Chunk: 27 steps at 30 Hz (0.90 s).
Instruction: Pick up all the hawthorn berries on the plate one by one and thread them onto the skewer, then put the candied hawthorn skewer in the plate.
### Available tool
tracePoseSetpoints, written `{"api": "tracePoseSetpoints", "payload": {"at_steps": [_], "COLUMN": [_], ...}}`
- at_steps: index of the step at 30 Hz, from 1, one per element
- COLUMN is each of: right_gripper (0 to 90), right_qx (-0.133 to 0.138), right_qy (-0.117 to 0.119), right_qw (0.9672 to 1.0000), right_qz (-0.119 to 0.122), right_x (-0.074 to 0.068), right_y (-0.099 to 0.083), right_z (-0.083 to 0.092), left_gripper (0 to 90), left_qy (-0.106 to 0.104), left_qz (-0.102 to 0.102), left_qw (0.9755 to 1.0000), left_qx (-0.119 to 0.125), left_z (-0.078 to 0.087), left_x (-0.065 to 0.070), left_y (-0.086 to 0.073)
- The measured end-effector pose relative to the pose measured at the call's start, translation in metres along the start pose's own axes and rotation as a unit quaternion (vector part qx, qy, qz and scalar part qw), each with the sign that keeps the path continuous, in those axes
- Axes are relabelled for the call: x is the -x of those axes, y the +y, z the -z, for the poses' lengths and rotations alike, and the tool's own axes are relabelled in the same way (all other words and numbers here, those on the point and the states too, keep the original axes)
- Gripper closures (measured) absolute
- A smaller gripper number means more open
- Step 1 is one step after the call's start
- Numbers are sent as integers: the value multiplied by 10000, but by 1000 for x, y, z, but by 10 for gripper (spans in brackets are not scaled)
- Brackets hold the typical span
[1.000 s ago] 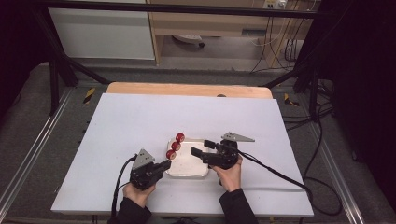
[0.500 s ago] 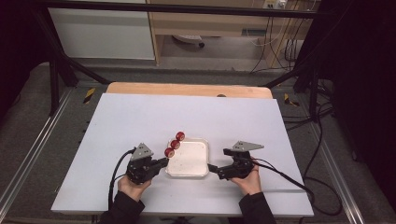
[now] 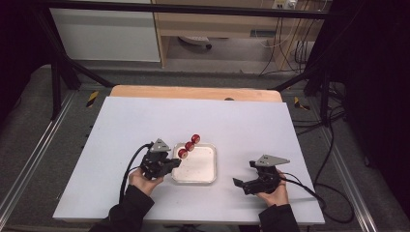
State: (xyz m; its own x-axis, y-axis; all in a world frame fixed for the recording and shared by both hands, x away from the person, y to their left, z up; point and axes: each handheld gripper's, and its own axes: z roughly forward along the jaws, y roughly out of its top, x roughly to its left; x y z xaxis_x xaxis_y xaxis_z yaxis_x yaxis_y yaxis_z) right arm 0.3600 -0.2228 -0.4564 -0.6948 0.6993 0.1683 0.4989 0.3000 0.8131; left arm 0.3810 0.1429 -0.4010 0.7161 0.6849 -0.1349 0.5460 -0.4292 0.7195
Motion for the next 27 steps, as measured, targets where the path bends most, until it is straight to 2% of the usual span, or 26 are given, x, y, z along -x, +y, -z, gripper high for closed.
{"api": "tracePoseSetpoints", "payload": {"at_steps": [6,17,27], "right_gripper": [3,3,3], "right_qx": [41,116,-79], "right_qy": [-133,-193,-249], "right_qw": [9999,9997,9997], "right_qz": [-3,-56,14], "right_x": [8,15,16], "right_y": [-8,-16,-17], "right_z": [12,24,25], "left_gripper": [883,882,882], "left_qy": [-24,55,215], "left_qz": [53,6,-42], "left_qw": [9996,9978,9939], "left_qx": [-272,-666,-1084], "left_z": [-10,-27,-40], "left_x": [-2,2,8], "left_y": [5,8,6]}}
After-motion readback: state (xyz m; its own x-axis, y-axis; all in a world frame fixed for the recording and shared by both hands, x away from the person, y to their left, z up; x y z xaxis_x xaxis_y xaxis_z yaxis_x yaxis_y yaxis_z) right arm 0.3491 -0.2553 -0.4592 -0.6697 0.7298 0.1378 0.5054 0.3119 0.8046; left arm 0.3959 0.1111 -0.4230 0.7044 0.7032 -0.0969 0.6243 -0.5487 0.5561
